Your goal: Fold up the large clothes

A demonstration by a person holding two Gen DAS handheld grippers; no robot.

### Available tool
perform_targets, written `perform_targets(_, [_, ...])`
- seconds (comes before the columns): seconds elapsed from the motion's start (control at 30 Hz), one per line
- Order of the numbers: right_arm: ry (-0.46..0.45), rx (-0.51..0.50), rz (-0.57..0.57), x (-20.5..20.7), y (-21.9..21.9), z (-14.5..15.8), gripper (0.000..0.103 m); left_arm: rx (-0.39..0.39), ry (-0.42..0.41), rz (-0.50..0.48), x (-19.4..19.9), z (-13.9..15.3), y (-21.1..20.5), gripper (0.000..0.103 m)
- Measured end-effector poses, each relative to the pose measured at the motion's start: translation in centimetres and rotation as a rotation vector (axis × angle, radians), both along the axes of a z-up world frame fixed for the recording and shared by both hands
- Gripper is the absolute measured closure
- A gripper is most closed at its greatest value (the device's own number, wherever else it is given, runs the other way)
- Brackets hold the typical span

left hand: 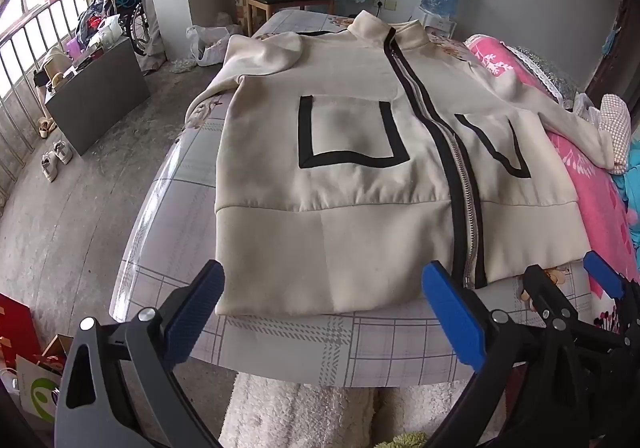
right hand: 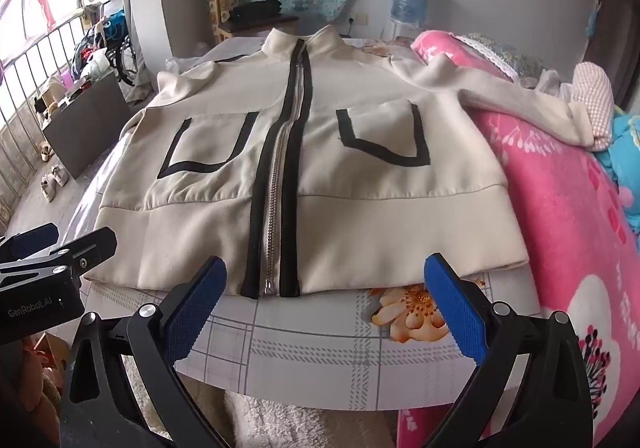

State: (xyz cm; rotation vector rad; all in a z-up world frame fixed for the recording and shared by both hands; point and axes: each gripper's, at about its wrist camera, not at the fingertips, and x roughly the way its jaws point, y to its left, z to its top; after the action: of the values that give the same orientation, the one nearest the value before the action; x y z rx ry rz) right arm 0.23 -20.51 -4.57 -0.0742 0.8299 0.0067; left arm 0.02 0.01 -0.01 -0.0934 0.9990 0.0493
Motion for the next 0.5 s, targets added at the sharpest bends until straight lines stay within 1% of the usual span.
perform_targets(0.37, [-0.001, 0.006, 0.010, 0.76, -0.54, -0.14, 0.008, -0.001, -0.002, 0.001, -0.02, 0.03, 0.01, 0.006])
perform_targets(0.4, [-0.008, 0.007, 0.004, 0.21, -0.47, 0.12, 0.008, -0.004, -0.001, 0.000, 0.00, 0.00, 0.01, 0.006])
perform_targets(0.5, [-0.010, 0.006, 0.004, 0.32, -0.20, -0.04, 0.008, -0.002, -0.002, 0.001, 0.01, 0.00, 0.01, 0.006])
